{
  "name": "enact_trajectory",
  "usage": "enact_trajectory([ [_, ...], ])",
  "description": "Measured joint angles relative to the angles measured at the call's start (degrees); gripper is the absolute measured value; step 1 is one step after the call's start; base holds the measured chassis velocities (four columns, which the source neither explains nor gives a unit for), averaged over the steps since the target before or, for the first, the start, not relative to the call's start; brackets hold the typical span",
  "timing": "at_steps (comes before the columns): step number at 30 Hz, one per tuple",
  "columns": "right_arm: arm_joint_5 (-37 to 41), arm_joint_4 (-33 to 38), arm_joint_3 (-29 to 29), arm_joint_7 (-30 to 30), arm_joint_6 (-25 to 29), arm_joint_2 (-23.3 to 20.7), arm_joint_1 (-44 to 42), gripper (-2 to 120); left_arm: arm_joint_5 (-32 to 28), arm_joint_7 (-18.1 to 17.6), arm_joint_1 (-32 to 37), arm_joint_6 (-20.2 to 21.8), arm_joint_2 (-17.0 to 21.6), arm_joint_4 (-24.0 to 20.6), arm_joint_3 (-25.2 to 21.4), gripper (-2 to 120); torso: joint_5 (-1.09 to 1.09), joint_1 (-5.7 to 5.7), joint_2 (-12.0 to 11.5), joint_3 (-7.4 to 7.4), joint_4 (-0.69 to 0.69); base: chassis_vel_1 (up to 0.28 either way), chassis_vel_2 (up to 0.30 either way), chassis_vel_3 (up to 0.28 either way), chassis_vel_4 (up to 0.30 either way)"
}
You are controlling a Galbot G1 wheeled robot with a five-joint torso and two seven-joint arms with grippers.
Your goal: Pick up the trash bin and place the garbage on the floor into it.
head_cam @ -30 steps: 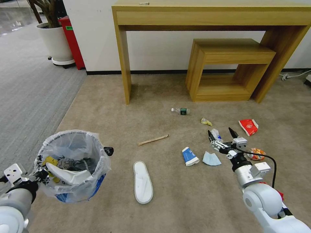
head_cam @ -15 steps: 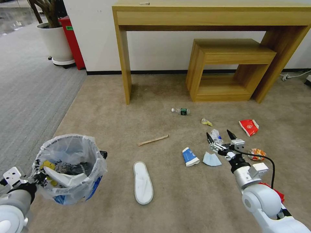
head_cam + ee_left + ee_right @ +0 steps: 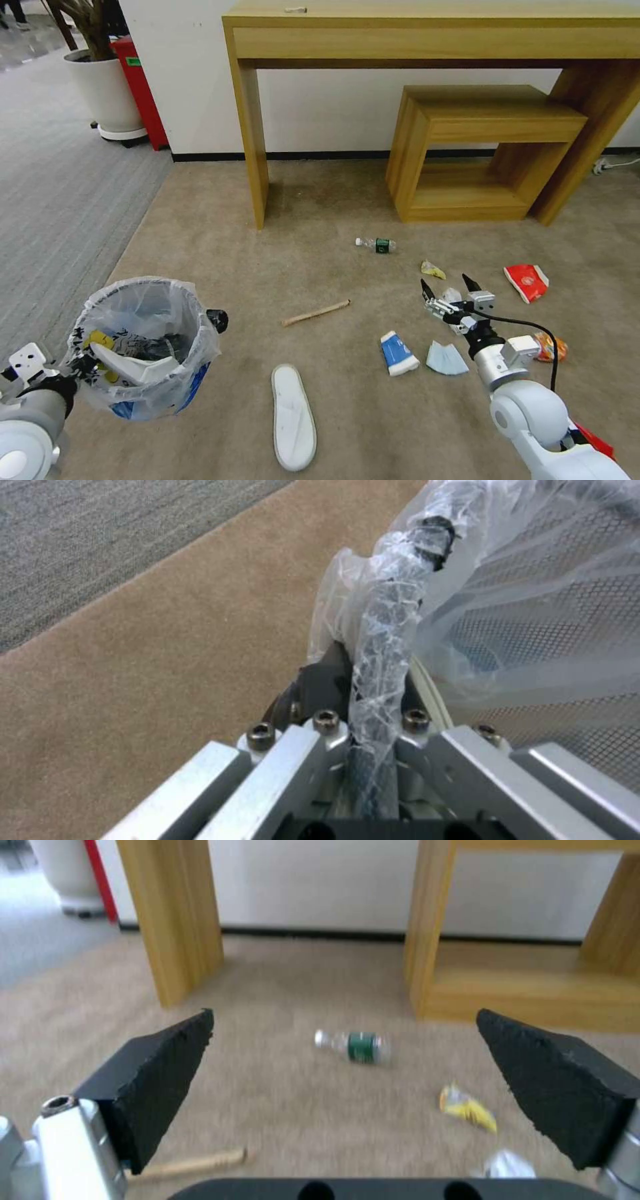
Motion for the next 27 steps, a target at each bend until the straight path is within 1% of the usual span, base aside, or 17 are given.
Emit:
enact_trajectory([
  [1, 0.0, 0.0, 0.0, 0.0, 0.0, 0.0, 0.0, 100, 0.0, 0.0, 0.0, 0.0, 0.0, 0.0, 0.0, 1, 0.00, 0.00, 0.0, 0.00, 0.00, 0.000, 0.000, 0.000, 0.000],
  [4, 0.2, 1.0, -2.4, 0.8, -5.4, -0.4, 0.3, 100, 0.7, 0.0, -0.1, 0.0, -0.5, -0.4, 0.5, 1, 0.00, -0.01, 0.0, -0.03, -0.01, 0.027, -0.035, -0.024, 0.022],
  [5, 0.2, 1.0, -2.4, 0.8, -5.4, -0.4, 0.3, 100, 0.7, 0.0, -0.1, 0.0, -0.5, -0.4, 0.5, 1, 0.00, -0.01, 0.0, -0.03, -0.01, 0.042, -0.053, -0.031, 0.034],
  [9, 3.9, 3.0, -7.5, 1.1, -14.4, -0.7, 1.4, 100, 1.8, 0.0, 0.1, 0.0, -1.3, -1.4, 1.1, 1, 0.00, -0.01, 0.0, -0.02, -0.01, 0.000, 0.000, 0.000, 0.000],
  [10, 3.9, 3.0, -7.5, 1.1, -14.4, -0.7, 1.4, 100, 1.8, 0.0, 0.1, 0.0, -1.3, -1.4, 1.1, 1, 0.00, -0.01, 0.0, -0.02, -0.01, 0.000, 0.000, 0.000, 0.000],
  [13, 6.4, 4.3, -12.9, 1.5, -22.6, -0.8, 3.5, 100, 3.1, 0.0, 0.5, 0.0, -2.4, -2.0, 1.4, 1, -0.01, 0.00, 0.0, -0.02, 0.00, 0.000, 0.000, 0.000, 0.000],
  [14, 6.4, 4.3, -12.9, 1.5, -22.6, -0.8, 3.5, 100, 3.1, 0.0, 0.5, 0.0, -2.4, -2.0, 1.4, 1, -0.01, 0.00, 0.0, -0.02, 0.00, 0.000, 0.000, 0.000, 0.000],
  [15, 7.5, 4.6, -15.5, 1.9, -27.0, -0.7, 4.8, 100, 3.7, 0.0, 0.8, 0.0, -2.8, -2.3, 1.6, 1, -0.02, -0.01, 0.0, -0.02, 0.00, 0.000, 0.000, 0.000, 0.000],
  [16, 8.4, 4.5, -17.1, 2.4, -29.9, -0.6, 5.8, 100, 4.0, 0.0, 1.0, 0.0, -3.1, -2.5, 1.6, 1, 0.00, -0.01, 0.0, -0.02, 0.00, 0.000, 0.000, 0.000, 0.000],
  [17, 8.4, 4.5, -17.1, 2.4, -29.9, -0.6, 5.8, 100, 4.0, 0.0, 1.0, 0.0, -3.1, -2.5, 1.6, 1, 0.00, -0.01, 0.0, -0.02, 0.00, 0.000, 0.000, 0.000, 0.000],
  [18, 9.1, 3.9, -18.9, 2.9, -32.1, -0.4, 6.8, 100, 4.4, 0.0, 1.1, 0.0, -3.4, -2.8, 1.7, 1, -0.01, -0.01, 0.0, -0.02, -0.01, 0.000, 0.000, 0.000, 0.000],
  [20, 9.5, 2.7, -20.9, 3.4, -33.7, 0.0, 8.0, 100, 4.8, -0.1, 1.4, 0.0, -3.9, -3.1, 1.8, 1, -0.02, 0.00, 0.0, -0.02, 0.00, 0.000, 0.000, 0.000, 0.000],
  [22, 9.5, 2.4, -21.3, 3.5, -33.9, 0.1, 8.3, 100, 4.8, -0.1, 1.4, 0.0, -3.9, -3.2, 1.8, 1, -0.02, 0.00, 0.0, -0.02, 0.00, 0.000, 0.000, 0.000, 0.000],
  [23, 9.9, 0.2, -24.5, 4.0, -35.2, 1.1, 10.2, 100, 5.2, -0.1, 1.8, 0.0, -4.3, -3.7, 1.9, 1, 0.01, 0.00, 0.0, -0.02, 0.00, 0.000, 0.000, 0.000, 0.000],
  [24, 10.7, -1.0, -26.2, 4.5, -36.2, 1.8, 11.4, 100, 5.5, -0.1, 1.9, 0.0, -4.5, -4.0, 2.0, 1, -0.01, 0.00, 0.0, -0.02, 0.00, 0.000, 0.000, 0.000, 0.000],
  [27, 12.1, -1.8, -27.6, 5.1, -37.2, 2.6, 12.3, 100, 5.7, -0.2, 2.0, 0.0, -4.7, -4.2, 2.0, 1, -0.01, -0.01, 0.0, -0.01, 0.00, 0.000, 0.000, 0.000, 0.000],
])
